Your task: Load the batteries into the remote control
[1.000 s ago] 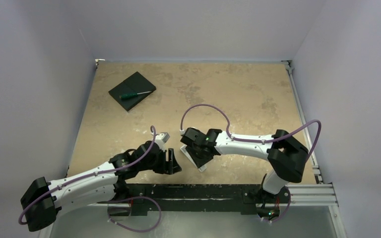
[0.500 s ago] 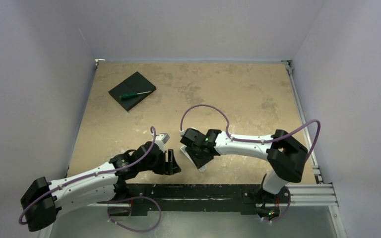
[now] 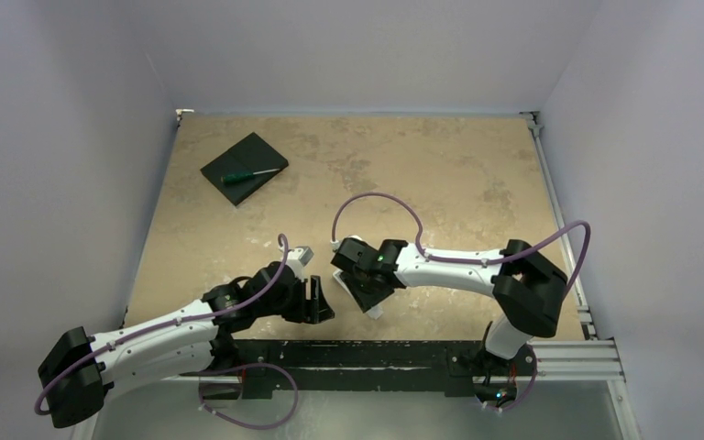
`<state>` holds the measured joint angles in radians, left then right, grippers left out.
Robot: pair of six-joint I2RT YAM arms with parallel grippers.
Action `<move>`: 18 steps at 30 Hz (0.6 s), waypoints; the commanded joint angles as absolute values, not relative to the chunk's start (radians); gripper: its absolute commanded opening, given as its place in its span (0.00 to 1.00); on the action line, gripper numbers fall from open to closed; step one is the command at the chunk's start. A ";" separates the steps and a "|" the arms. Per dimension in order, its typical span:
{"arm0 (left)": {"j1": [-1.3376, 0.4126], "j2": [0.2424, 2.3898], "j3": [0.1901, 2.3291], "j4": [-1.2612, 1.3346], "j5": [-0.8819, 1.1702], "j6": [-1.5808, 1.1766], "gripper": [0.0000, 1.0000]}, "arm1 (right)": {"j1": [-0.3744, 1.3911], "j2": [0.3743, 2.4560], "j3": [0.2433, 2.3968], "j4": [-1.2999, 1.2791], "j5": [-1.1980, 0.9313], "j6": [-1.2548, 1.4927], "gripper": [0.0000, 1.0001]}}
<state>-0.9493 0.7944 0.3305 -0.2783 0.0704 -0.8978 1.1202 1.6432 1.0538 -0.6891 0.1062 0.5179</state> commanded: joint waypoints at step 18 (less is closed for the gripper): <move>-0.946 0.918 0.480 -0.273 -0.035 -0.834 0.63 | 1.127 1.380 1.008 -0.651 0.175 0.645 0.51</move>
